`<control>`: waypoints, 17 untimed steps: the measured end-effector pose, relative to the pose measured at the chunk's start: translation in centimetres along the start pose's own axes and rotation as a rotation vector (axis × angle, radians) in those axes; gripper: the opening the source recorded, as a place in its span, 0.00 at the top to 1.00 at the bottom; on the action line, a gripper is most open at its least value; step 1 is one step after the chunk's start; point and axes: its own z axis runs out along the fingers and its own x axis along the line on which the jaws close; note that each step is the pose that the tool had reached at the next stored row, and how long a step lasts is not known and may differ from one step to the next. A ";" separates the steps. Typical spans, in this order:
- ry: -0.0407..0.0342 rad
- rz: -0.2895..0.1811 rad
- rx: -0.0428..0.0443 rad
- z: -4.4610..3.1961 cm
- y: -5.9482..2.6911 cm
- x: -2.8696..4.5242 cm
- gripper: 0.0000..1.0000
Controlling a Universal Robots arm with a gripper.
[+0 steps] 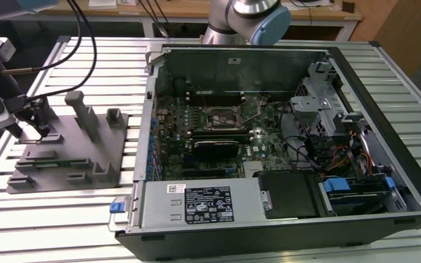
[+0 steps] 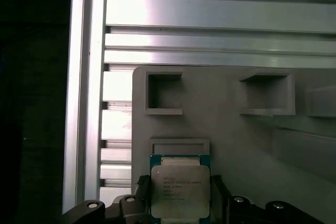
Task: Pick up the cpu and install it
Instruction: 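Pick up the cpu and move it towards the insertion slot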
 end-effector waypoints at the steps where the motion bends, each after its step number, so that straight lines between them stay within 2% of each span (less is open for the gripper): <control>1: 0.0000 0.000 0.0000 -0.08 0.00 0.00 0.46; 17: 0.0000 0.000 -0.0003 -0.92 0.03 -0.01 0.46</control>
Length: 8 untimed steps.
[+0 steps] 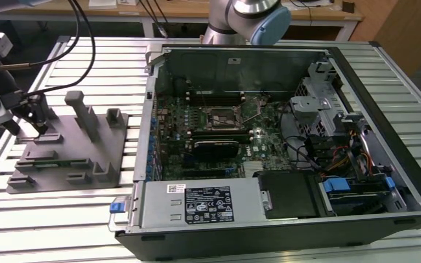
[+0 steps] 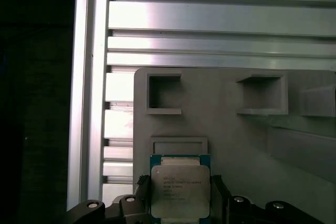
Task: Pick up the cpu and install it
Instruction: 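Pick up the cpu and move it towards the insertion slot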
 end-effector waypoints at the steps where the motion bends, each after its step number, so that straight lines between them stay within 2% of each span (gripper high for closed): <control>1: -0.0001 0.000 -0.0001 -0.02 0.00 0.00 0.46; 8: 0.0000 0.000 -0.0001 -0.16 0.01 0.00 0.46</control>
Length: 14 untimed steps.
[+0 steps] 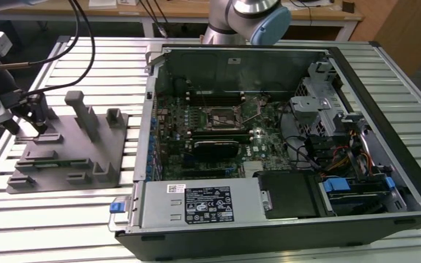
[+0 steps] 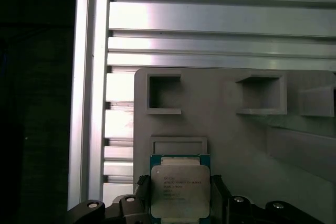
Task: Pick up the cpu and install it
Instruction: 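Pick up the cpu and move it towards the insertion slot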
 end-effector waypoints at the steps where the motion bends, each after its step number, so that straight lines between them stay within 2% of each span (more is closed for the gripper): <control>1: 0.0002 0.000 0.0001 -0.04 0.00 0.00 0.46; 14: -0.0002 0.000 -0.0001 -0.39 0.02 -0.01 0.46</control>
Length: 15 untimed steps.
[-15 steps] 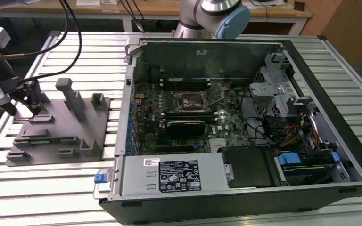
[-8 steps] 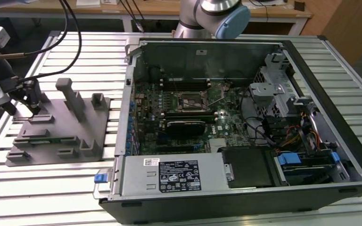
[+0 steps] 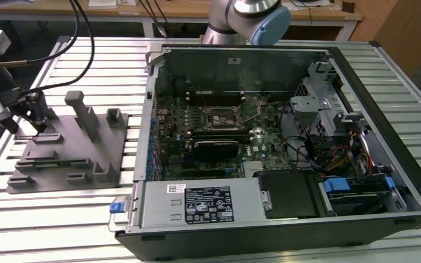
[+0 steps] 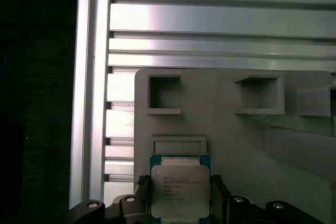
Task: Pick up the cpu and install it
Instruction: 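Pick up the cpu and move it towards the insertion slot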
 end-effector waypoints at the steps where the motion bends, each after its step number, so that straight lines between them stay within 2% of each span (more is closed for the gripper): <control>1: 0.0001 0.000 0.0001 -0.03 0.00 0.00 0.46; 15: 0.0002 0.000 0.0001 -0.37 0.01 0.00 0.46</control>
